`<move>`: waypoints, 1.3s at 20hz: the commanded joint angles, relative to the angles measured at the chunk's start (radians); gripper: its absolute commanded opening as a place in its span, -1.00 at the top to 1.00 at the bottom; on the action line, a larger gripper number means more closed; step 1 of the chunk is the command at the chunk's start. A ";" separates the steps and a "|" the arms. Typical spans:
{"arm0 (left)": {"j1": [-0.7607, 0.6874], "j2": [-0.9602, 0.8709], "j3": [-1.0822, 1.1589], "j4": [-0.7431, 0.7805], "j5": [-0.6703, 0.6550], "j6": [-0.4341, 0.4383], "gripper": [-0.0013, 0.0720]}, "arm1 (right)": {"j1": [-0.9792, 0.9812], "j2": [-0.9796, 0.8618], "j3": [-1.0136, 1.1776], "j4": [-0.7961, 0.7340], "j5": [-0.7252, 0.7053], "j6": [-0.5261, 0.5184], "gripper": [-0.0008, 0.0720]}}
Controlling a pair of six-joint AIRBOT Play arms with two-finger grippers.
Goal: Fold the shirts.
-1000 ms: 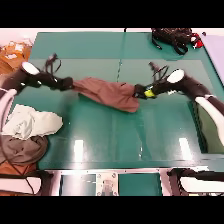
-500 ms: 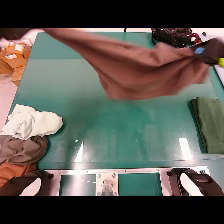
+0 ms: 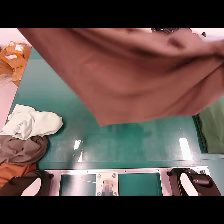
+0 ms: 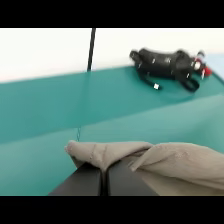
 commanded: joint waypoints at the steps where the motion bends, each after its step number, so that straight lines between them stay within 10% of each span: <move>1: 0.000 -0.129 -0.080 -0.005 -0.023 0.049 0.92 | 0.065 -0.058 -0.212 0.029 -0.036 -0.005 0.91; 9: -0.003 -0.650 -0.291 -0.297 0.175 0.197 0.91 | 0.164 -0.697 -0.336 0.098 -0.414 -0.129 0.89; 11: -0.002 -0.704 -0.291 -0.323 0.194 0.194 -0.53 | 0.156 -0.826 -0.251 0.096 -0.391 -0.135 0.21; 12: 0.004 -0.705 -0.291 -0.317 0.188 0.188 -0.67 | 0.137 -0.860 -0.204 0.094 -0.353 -0.135 -0.04; 20: 0.093 -0.617 -0.280 -0.159 -0.238 -0.006 -0.67 | -0.198 -0.829 -0.068 -0.070 -0.032 -0.134 -0.06; 26: -0.068 -0.497 -0.670 -0.145 -0.149 -0.042 -0.67 | -0.267 -0.872 -0.163 -0.063 -0.045 -0.158 -0.05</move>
